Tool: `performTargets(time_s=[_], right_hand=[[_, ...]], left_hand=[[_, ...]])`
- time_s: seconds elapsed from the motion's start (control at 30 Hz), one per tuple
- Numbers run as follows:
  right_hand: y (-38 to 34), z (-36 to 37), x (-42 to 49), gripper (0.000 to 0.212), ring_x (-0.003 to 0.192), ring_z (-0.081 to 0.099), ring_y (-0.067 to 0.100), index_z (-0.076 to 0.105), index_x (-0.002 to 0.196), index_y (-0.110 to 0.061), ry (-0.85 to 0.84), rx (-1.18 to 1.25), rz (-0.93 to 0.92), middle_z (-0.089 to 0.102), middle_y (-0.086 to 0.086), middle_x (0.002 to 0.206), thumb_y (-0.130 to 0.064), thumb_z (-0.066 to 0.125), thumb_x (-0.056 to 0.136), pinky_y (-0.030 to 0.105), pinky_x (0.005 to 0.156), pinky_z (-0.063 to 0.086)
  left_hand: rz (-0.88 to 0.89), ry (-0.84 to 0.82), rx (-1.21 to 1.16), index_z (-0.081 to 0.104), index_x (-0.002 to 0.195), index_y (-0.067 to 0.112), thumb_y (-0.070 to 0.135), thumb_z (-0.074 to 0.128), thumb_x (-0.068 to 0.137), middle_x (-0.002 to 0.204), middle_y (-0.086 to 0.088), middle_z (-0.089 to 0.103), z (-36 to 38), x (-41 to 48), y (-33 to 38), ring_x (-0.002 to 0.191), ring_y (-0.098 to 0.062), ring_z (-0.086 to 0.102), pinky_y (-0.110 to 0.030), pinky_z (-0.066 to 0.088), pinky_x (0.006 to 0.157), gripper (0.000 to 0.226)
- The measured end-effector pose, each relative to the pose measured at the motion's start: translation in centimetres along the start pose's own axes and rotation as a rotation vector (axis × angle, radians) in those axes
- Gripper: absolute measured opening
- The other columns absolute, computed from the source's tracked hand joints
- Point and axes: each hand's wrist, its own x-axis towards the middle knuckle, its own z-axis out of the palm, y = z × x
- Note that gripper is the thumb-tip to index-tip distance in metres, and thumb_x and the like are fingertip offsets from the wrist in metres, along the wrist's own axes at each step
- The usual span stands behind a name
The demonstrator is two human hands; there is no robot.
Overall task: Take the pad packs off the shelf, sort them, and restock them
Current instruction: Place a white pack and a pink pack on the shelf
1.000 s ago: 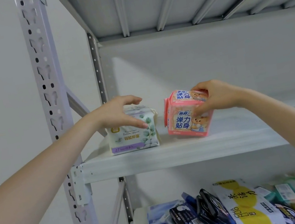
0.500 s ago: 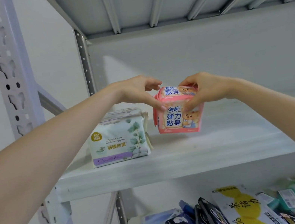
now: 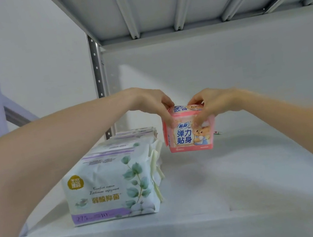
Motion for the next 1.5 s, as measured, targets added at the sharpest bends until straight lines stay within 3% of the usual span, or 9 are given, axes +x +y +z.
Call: performTargets(time_s=[0.17,0.4,0.63,0.83,0.97,1.13,1.3,1.5], right_hand=[[1.2,0.7,3.5,0.051,0.090,0.071,0.017,0.063,0.111,-0.014,-0.091,-0.006,0.011,0.072,0.002,0.104,-0.020,0.086,0.066,0.035,0.083,0.058],[2.3,2.2,6.7,0.068,0.093,0.069,0.015,0.049,0.121,-0.014,-0.146,-0.020,0.037,0.065,-0.003,0.112,-0.026,0.086,0.065,0.033,0.084,0.057],[4.0,3.6,7.8,0.049,0.088,0.072,0.014,0.060,0.111,-0.015,-0.207,0.050,0.072,0.071,0.001,0.106,-0.023,0.084,0.069,0.032,0.083,0.058],[4.3,3.8,7.9,0.051,0.091,0.071,0.015,0.060,0.113,-0.018,-0.227,0.063,0.094,0.072,-0.001,0.104,-0.027,0.083,0.069,0.035,0.089,0.056],[4.1,3.8,7.7,0.054,0.099,0.066,0.014,0.059,0.114,-0.023,-0.206,0.012,0.097,0.070,-0.004,0.107,-0.035,0.082,0.067,0.039,0.098,0.050],[4.0,4.0,7.4,0.056,0.106,0.062,0.017,0.058,0.115,-0.022,-0.156,-0.066,0.083,0.066,-0.004,0.112,-0.043,0.081,0.068,0.039,0.099,0.048],[3.8,3.7,6.6,0.085,0.122,0.048,0.019,0.043,0.139,-0.017,-0.071,-0.156,0.044,0.048,-0.002,0.135,-0.053,0.077,0.070,0.035,0.102,0.041],[3.9,2.5,2.9,0.076,0.125,0.046,0.020,0.040,0.142,-0.019,0.059,-0.178,0.008,0.047,0.002,0.140,-0.052,0.068,0.080,0.034,0.102,0.039]], left_hand=[[-0.049,-0.063,0.050,0.040,0.144,0.019,0.038,0.078,0.075,0.143,0.005,0.047,0.7,3.1,-1.2,0.134,-0.017,0.042,-0.043,0.033,0.113,0.082],[-0.082,-0.150,0.086,0.038,0.145,0.019,0.039,0.077,0.076,0.146,0.004,0.044,1.8,5.6,-3.0,0.136,-0.019,0.039,-0.045,0.031,0.114,0.082],[-0.094,-0.216,0.088,0.039,0.144,0.023,0.042,0.074,0.078,0.146,0.006,0.045,3.5,7.0,-4.2,0.135,-0.016,0.040,-0.043,0.032,0.114,0.077],[-0.091,-0.222,0.103,0.040,0.143,0.023,0.042,0.071,0.081,0.142,0.008,0.048,3.8,7.0,-4.0,0.132,-0.013,0.043,-0.039,0.034,0.113,0.072],[-0.081,-0.218,0.124,0.043,0.142,0.020,0.040,0.069,0.084,0.138,0.007,0.052,3.8,6.6,-3.8,0.126,-0.013,0.047,-0.031,0.038,0.106,0.066],[-0.087,-0.223,0.198,0.047,0.139,0.017,0.038,0.065,0.088,0.135,0.003,0.055,3.8,6.2,-2.9,0.122,-0.018,0.052,-0.038,0.040,0.108,0.058],[-0.132,-0.184,0.282,0.038,0.146,0.013,0.043,0.059,0.091,0.146,-0.001,0.045,3.2,5.3,-1.6,0.133,-0.020,0.043,-0.040,0.034,0.112,0.066],[-0.141,-0.043,0.292,0.035,0.147,0.014,0.049,0.056,0.091,0.150,-0.001,0.039,1.7,1.6,0.3,0.136,-0.020,0.038,-0.034,0.030,0.112,0.069]])
